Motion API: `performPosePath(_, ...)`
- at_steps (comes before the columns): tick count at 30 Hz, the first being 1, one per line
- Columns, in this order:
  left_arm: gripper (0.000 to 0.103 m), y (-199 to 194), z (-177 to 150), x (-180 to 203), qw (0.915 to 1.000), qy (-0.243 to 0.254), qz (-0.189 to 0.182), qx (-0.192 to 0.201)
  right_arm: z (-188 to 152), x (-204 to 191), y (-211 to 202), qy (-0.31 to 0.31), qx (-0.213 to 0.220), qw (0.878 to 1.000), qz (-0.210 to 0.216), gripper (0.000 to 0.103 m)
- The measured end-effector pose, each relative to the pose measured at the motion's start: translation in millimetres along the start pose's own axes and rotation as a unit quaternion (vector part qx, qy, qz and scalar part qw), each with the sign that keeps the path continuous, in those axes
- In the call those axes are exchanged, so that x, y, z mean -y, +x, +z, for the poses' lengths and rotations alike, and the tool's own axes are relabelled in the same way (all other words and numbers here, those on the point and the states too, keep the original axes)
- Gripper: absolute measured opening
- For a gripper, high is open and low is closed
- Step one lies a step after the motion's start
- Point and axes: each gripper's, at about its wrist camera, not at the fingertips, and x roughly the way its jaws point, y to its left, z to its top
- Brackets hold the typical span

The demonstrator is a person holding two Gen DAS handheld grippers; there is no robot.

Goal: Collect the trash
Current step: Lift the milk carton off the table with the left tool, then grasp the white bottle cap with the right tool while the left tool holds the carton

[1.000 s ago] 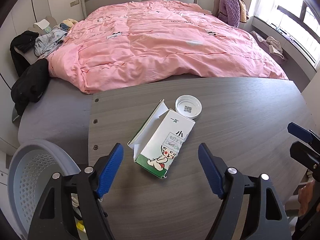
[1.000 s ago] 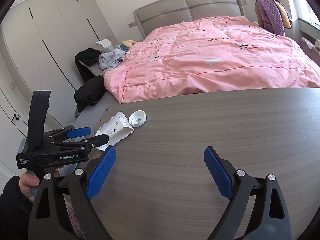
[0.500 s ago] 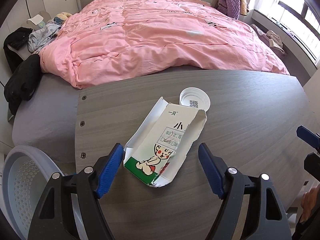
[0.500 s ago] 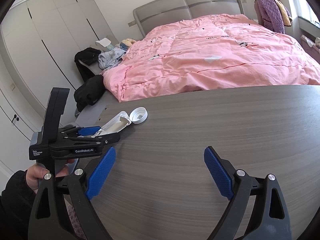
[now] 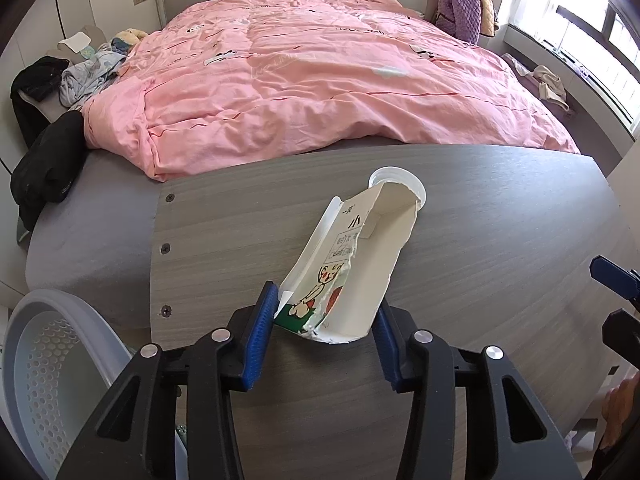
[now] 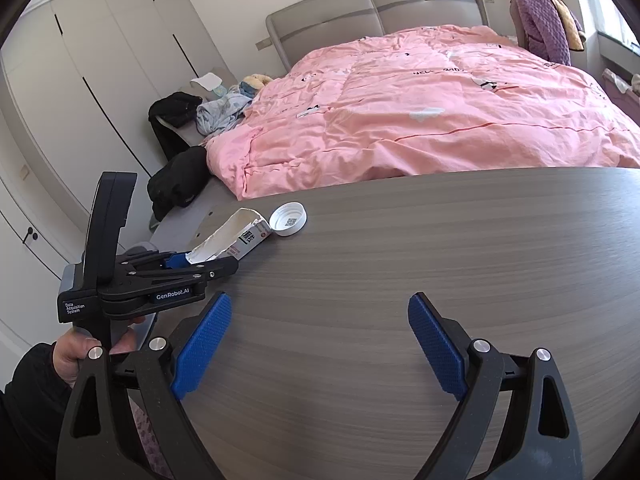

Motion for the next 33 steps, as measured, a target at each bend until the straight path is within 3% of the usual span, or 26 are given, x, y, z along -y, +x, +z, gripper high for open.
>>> performPosePath(9, 0.04, -20, -16, -9, 0.9992, -0.028, 0.007, 0.027, 1, -4, 7, -0.005, -0.006, 1.0, 0.002, 0.088)
performPosePath(26, 0.038, -62, -45, -27, 0.9929, -0.079, 0.032, 0.083, 34, -33, 78, -0.073, -0.035, 0.997, -0.005, 0.088)
performPosePath(33, 0.038, -79, -52, -36, 0.9888, -0.094, 0.055, 0.103, 48, -45, 113, -0.103, -0.049, 0.993, -0.036, 0.076)
